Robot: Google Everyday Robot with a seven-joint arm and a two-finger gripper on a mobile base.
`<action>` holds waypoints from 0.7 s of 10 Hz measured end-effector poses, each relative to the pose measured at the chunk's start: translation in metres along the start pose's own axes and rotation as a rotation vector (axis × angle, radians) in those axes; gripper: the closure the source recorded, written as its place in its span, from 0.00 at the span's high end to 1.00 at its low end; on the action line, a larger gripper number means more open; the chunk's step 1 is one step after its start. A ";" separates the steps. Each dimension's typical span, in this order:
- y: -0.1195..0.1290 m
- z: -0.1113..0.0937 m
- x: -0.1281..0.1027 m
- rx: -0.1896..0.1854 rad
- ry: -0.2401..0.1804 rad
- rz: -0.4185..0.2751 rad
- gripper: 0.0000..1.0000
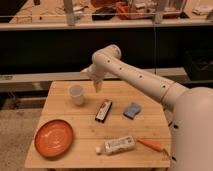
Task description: Pick up the ceramic cup
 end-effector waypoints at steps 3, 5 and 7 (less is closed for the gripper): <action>-0.003 0.020 -0.011 -0.048 -0.036 -0.036 0.80; -0.003 0.038 -0.019 -0.083 -0.057 -0.058 0.80; 0.001 0.048 -0.023 -0.105 -0.074 -0.074 0.80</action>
